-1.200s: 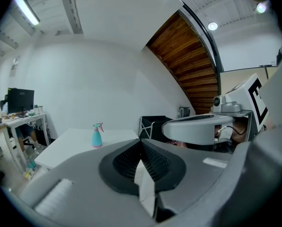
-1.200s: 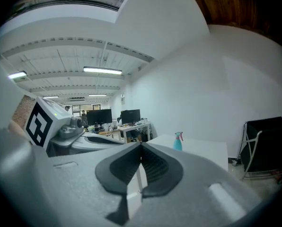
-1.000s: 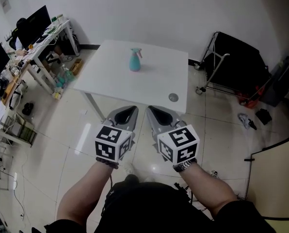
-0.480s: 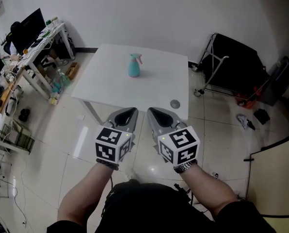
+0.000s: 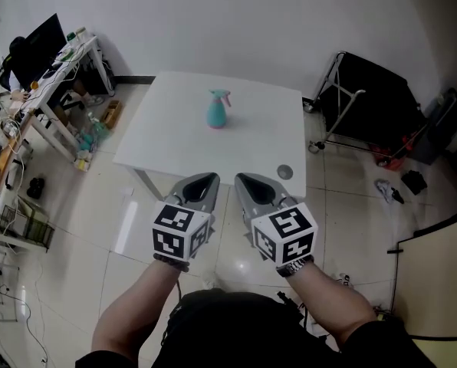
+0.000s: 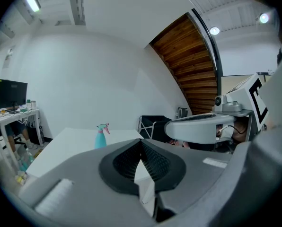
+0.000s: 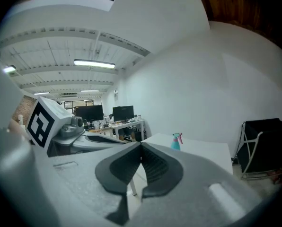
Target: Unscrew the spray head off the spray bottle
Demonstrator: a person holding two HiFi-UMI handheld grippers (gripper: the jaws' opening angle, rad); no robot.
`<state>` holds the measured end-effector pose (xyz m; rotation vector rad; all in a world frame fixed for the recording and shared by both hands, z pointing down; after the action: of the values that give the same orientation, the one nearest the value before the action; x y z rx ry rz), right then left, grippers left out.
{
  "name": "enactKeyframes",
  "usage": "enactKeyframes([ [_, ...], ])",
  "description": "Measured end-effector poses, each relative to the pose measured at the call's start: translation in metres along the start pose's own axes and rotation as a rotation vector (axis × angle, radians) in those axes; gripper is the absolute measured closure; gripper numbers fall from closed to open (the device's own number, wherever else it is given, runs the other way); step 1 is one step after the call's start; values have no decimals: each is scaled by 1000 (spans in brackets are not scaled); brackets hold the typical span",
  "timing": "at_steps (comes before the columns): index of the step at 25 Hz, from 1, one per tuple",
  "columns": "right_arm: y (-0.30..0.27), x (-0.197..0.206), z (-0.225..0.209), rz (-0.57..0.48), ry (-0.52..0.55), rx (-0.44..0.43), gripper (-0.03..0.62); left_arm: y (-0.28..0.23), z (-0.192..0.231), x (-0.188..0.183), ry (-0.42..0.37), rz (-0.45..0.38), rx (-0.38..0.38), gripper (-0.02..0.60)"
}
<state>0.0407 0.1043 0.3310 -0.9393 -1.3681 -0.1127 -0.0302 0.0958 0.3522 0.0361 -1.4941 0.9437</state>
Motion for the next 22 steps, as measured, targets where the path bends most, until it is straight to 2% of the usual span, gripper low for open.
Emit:
enactKeyframes([
  [13, -33, -17, 8, 8, -18, 38, 603, -3, 40, -5, -8, 13, 38, 569],
  [22, -50, -26, 15, 12, -10, 39, 603, 1, 62, -7, 2, 2, 30, 569],
])
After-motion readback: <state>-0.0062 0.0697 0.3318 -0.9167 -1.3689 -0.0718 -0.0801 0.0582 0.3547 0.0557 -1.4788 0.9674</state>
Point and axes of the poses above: the fingertips, and each gripper's own axes: y backward along the fingers, z to its left, x out of its underside, the point moved 3 cm from there along y, backward along the fingers, and after that the axes turned 15 degrees about z, right-handed, at the moved point
